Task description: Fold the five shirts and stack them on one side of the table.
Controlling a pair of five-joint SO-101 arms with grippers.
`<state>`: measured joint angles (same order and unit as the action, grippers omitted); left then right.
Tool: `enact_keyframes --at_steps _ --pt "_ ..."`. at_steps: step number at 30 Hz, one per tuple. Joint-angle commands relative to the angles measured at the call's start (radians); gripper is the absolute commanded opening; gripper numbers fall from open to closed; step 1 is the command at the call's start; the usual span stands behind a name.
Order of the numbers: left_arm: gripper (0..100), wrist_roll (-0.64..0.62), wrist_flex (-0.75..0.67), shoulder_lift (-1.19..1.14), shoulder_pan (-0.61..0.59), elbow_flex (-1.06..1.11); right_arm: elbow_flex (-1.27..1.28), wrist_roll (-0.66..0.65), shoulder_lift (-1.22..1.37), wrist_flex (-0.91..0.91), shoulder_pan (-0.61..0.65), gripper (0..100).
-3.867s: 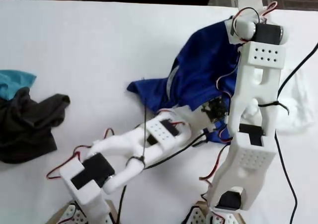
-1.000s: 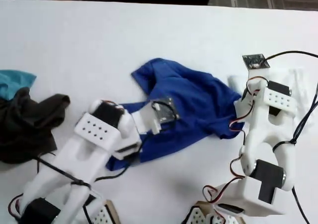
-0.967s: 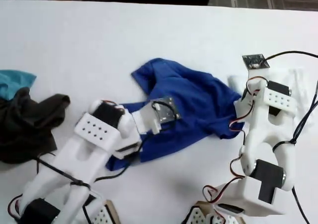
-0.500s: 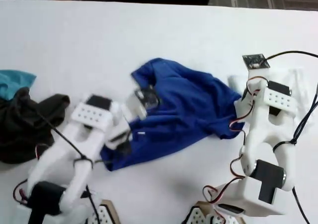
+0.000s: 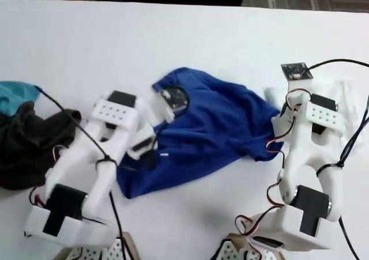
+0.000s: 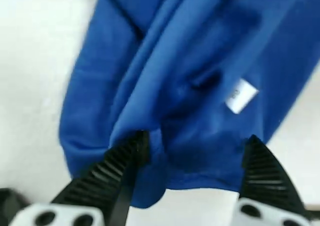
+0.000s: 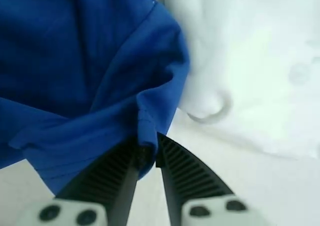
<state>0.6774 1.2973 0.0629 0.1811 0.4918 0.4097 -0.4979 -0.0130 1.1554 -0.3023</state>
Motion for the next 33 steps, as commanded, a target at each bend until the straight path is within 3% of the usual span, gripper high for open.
enact_keyframes --at_steps 1,12,21,24,28,33 --pt "31 0.003 0.068 0.023 0.058 -0.035 -0.005 0.003 -0.07 -0.007 0.007 2.1" --pt "31 0.011 0.068 0.061 0.068 -0.03 -0.005 0.003 -0.07 -0.007 0.002 2.1" --pt "31 0.014 -0.003 -0.083 0.052 -0.041 -0.005 0.003 -0.07 -0.007 0.002 2.1" --pt "24 0.012 0.0 -0.121 0.048 -0.068 -0.003 0.003 -0.07 -0.005 0.002 2.1" --pt "3 0.009 0.038 -0.127 0.044 -0.117 -0.003 0.003 -0.07 -0.005 0.002 2.1" --pt "2 0.005 0.18 -0.127 0.048 -0.243 -0.003 0.003 -0.07 -0.005 0.002 2.1"
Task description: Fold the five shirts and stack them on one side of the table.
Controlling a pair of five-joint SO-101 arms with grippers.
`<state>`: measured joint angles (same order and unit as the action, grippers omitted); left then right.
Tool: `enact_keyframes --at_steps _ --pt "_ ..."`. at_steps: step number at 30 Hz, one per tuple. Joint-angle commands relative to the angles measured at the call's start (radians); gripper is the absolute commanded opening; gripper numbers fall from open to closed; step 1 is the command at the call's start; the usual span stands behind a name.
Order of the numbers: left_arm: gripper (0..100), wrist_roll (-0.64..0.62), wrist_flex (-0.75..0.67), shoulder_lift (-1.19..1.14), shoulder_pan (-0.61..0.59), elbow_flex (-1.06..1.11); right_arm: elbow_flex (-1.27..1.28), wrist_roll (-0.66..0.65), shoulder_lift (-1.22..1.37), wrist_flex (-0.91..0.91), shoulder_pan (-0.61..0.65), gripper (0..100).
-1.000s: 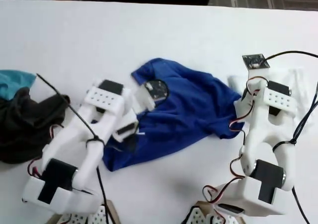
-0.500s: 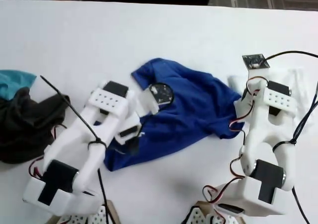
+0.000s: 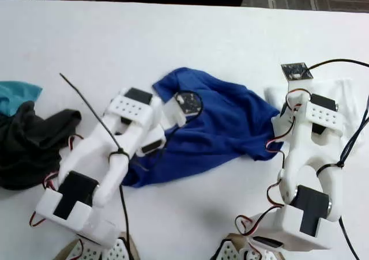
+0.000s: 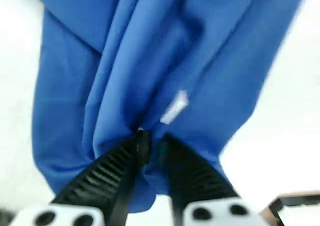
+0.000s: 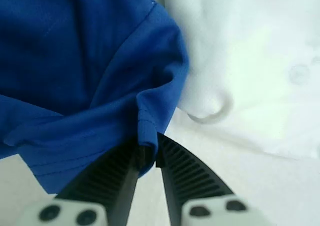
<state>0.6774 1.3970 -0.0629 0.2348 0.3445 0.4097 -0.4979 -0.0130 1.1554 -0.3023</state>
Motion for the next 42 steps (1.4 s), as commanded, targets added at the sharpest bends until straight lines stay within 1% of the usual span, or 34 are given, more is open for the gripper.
enact_keyframes --at_steps 1,7,9,11,13,19,21,24,30,32,37,38,42 --pt "3 0.005 0.118 0.0 -0.006 -0.133 -0.003 0.003 -0.07 -0.005 0.004 2.1" --pt "3 0.005 0.324 0.0 -0.012 -0.426 -0.009 0.005 -0.07 -0.01 0.007 2.1" --pt "3 0.008 0.354 0.0 -0.015 -0.513 -0.02 0.005 -0.071 -0.013 0.008 2.1" --pt "3 0.003 0.374 -0.005 -0.006 -0.55 -0.051 0.028 -0.071 -0.008 0.013 2.1" --pt "3 0.002 0.384 -0.006 0.031 -0.527 -0.094 0.057 -0.073 0.007 0.013 2.1" --pt "3 0.008 0.381 0.0 0.209 -0.243 -0.244 0.066 -0.154 0.102 0.019 2.1" --pt "3 0.003 0.379 0.0 0.269 -0.179 -0.265 0.066 -0.193 0.119 0.019 2.1" --pt "3 0.002 0.374 0.0 0.304 -0.125 -0.265 0.061 -0.229 0.128 0.019 2.1" --pt "3 -0.038 0.377 0.0 0.264 -0.105 -0.264 0.06 -0.236 0.14 0.015 2.1" --pt "8 -0.038 0.381 0.0 0.238 -0.105 -0.264 0.06 -0.236 0.14 0.015 2.1" --pt "27 -0.038 0.377 0.048 0.178 -0.107 -0.247 0.06 -0.237 0.14 0.015 2.1" --pt "29 -0.038 0.374 0.077 0.175 -0.11 -0.236 0.06 -0.237 0.14 0.016 2.1" --pt "27 -0.032 0.351 0.19 0.153 -0.085 -0.216 0.06 -0.237 0.136 0.018 2.1"
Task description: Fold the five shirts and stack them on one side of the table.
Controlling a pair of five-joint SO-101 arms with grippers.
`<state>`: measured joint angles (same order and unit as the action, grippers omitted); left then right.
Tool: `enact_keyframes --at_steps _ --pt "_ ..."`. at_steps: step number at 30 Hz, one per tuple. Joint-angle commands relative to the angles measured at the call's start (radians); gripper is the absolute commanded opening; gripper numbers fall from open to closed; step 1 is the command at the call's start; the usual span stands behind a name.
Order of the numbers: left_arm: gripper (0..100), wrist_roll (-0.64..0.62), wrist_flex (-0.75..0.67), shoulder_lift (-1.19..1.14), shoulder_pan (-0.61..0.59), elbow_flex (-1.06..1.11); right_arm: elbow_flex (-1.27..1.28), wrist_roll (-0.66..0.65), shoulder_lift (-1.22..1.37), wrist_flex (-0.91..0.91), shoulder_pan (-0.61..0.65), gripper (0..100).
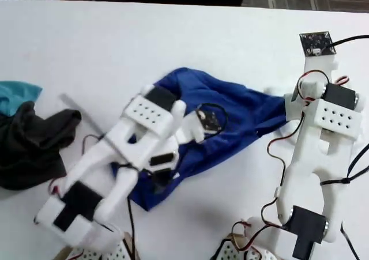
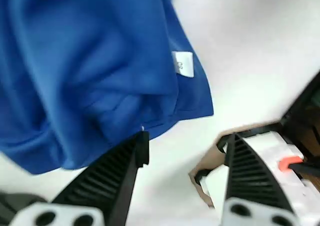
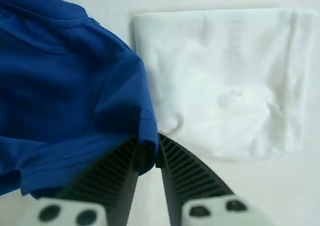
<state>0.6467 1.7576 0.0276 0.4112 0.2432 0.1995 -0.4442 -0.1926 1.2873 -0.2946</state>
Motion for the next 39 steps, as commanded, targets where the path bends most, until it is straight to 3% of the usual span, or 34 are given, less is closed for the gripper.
enact_keyframes --at_steps 1,5,14,25,33,39 --pt "27 0.0 -0.015 0.114 -0.034 0.036 -0.006 0.006 -0.059 0.004 0.01 2.1" --pt "27 0.002 -0.072 0.126 -0.051 0.177 -0.008 0.006 -0.065 0.004 0.01 2.1" --pt "27 -0.002 -0.356 0.123 -0.049 0.397 -0.008 0.009 -0.058 0.005 0.012 2.1" --pt "27 -0.002 -0.408 0.12 -0.048 0.4 -0.006 0.012 -0.062 0.008 0.012 2.1" --pt "10 -0.003 -0.42 0.12 -0.044 0.469 -0.006 0.012 -0.065 0.008 0.012 2.1" --pt "17 -0.003 -0.44 0.12 -0.046 0.513 -0.006 0.012 -0.059 0.008 0.013 2.1"
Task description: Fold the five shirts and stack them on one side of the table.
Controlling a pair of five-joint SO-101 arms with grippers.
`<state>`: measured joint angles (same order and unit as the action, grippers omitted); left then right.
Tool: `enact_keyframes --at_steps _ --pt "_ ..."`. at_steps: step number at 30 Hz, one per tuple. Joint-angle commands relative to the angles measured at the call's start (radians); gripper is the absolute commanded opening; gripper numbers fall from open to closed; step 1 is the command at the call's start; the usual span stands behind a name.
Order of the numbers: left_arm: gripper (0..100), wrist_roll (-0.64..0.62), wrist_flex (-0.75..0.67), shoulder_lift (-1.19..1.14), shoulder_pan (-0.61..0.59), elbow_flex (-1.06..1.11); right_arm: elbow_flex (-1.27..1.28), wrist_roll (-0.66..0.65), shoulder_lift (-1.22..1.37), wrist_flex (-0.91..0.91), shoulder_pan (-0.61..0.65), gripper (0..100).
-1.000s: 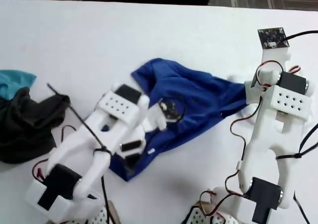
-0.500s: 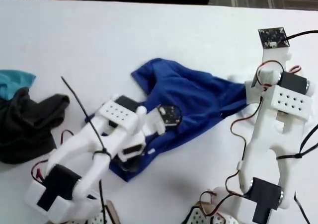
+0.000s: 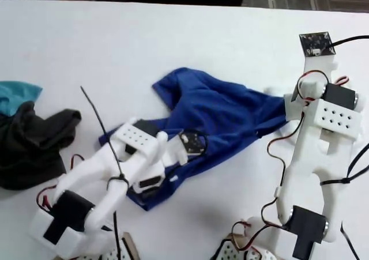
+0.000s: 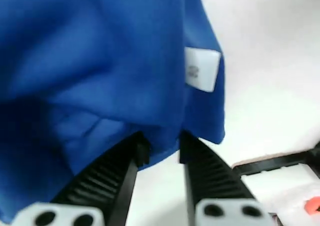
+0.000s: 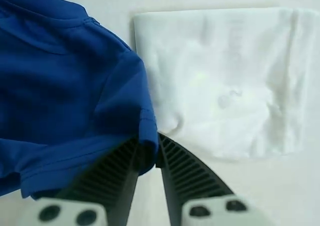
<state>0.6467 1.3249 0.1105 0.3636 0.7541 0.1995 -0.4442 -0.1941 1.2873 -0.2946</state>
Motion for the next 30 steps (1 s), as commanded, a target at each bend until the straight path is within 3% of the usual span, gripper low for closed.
enact_keyframes --at_steps 1,30 --pt "18 -0.003 -0.008 0.037 0.002 0.002 -0.006 0.012 -0.058 0.008 0.013 2.1" --pt "18 -0.066 -0.002 0.037 0.015 -0.064 -0.006 0.014 -0.054 0.002 0.056 2.1"
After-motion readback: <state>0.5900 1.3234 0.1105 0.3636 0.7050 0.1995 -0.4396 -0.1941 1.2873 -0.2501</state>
